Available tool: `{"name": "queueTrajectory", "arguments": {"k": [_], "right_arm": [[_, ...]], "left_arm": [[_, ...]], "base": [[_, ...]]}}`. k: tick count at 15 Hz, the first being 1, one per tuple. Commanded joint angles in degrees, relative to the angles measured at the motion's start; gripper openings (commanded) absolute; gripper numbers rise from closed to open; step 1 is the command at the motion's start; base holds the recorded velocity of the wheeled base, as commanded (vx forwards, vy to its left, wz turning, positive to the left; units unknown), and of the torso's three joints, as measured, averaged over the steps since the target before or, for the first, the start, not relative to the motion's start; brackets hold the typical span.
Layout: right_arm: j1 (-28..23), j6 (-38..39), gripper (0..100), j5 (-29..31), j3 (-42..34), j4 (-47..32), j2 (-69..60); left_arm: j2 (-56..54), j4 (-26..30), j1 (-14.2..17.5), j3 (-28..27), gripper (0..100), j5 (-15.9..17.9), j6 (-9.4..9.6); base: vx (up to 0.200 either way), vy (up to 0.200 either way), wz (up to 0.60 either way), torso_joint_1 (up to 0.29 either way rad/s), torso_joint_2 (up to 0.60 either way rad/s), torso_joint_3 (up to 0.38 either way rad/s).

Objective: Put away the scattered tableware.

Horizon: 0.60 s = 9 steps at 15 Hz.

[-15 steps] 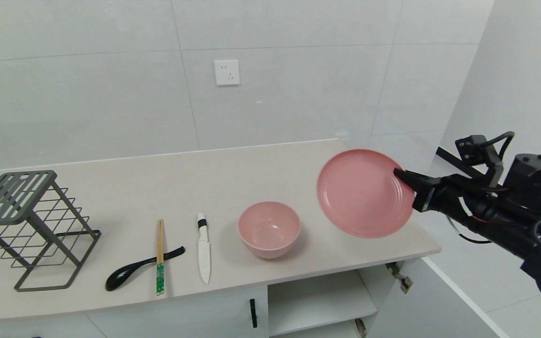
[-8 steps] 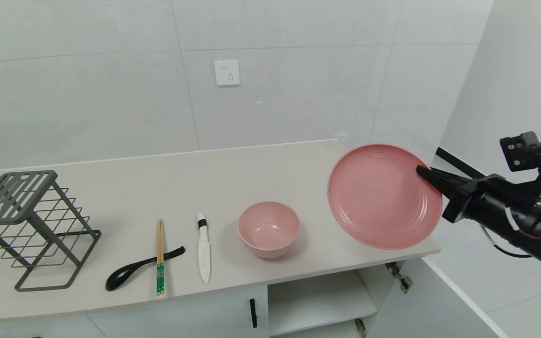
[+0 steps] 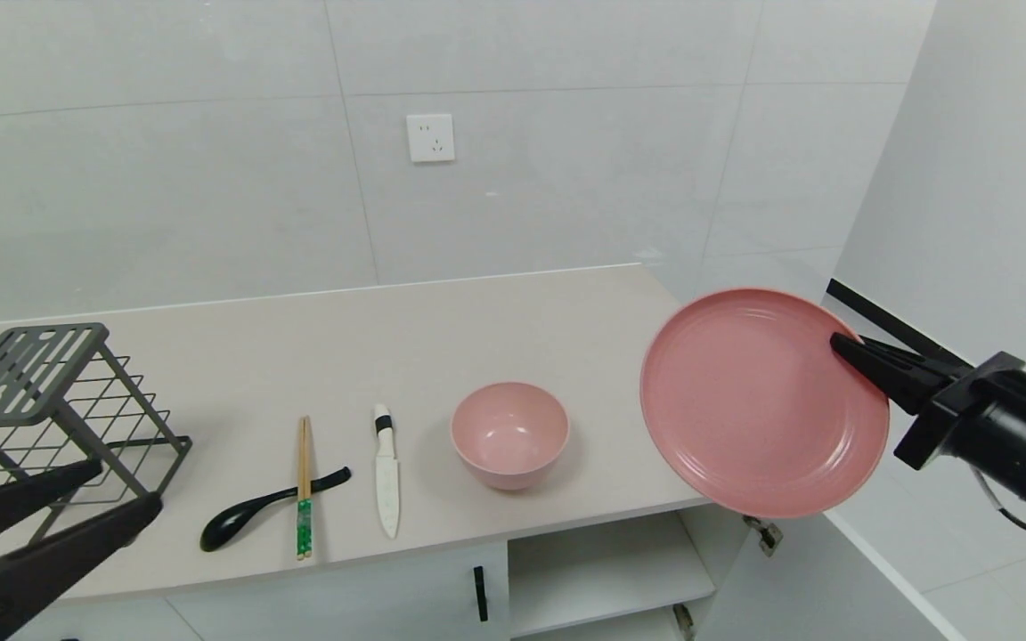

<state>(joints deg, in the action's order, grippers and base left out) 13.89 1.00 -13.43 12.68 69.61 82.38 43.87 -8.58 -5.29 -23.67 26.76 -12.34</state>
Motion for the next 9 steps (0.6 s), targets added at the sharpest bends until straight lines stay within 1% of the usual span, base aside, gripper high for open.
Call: {"name": "queueTrajectory", "arguments": {"k": [1,2,3,4,5,7,8,9], "right_arm": [[-0.1,0.0,0,0.0,-1.4,0.0,-1.5],[-0.3,0.0,0,0.1,-1.8,0.0,-1.8],[-0.8,0.0,0,0.0,-2.7,0.0,-2.8],[-1.1,0.0,0,0.0,-3.4,0.0,-3.3],[-2.0,-0.2,0,0.0,-5.0,0.0,-4.6],[-3.5,-1.1,0,-0.2,-7.1,0.1,-6.0],[-4.2,-1.9,0,-0.6,-7.7,0.2,-6.1],[-7.2,-3.7,0,-3.2,-9.2,0.4,-6.3]], "left_arm": [[13.0,-1.8,-5.2,-3.0,100,-0.2,0.38],[14.4,-1.7,-6.3,-3.3,100,-0.2,0.38],[18.1,-1.8,-8.1,-4.0,100,-0.7,0.47],[19.5,-1.8,-8.6,-4.4,100,-1.3,0.47],[23.9,-1.9,-10.4,-5.6,100,-3.3,0.47],[28.9,-2.0,-11.7,-6.7,100,-8.1,1.09],[30.6,-2.0,-12.3,-7.4,100,-8.8,1.09],[35.1,-2.2,-14.7,-10.1,100,-9.4,1.09]], "base": [[0.000,0.000,0.00,0.000,0.00,0.000],[0.000,0.000,0.00,0.000,0.00,0.000],[0.000,0.000,0.00,0.000,0.00,0.000],[0.000,0.000,0.00,0.000,0.00,0.000],[0.000,0.000,0.00,0.000,0.00,0.000],[0.000,0.000,0.00,0.000,0.00,0.000],[0.000,0.000,0.00,0.000,0.00,0.000],[0.000,0.000,0.00,0.000,0.00,0.000]]}}
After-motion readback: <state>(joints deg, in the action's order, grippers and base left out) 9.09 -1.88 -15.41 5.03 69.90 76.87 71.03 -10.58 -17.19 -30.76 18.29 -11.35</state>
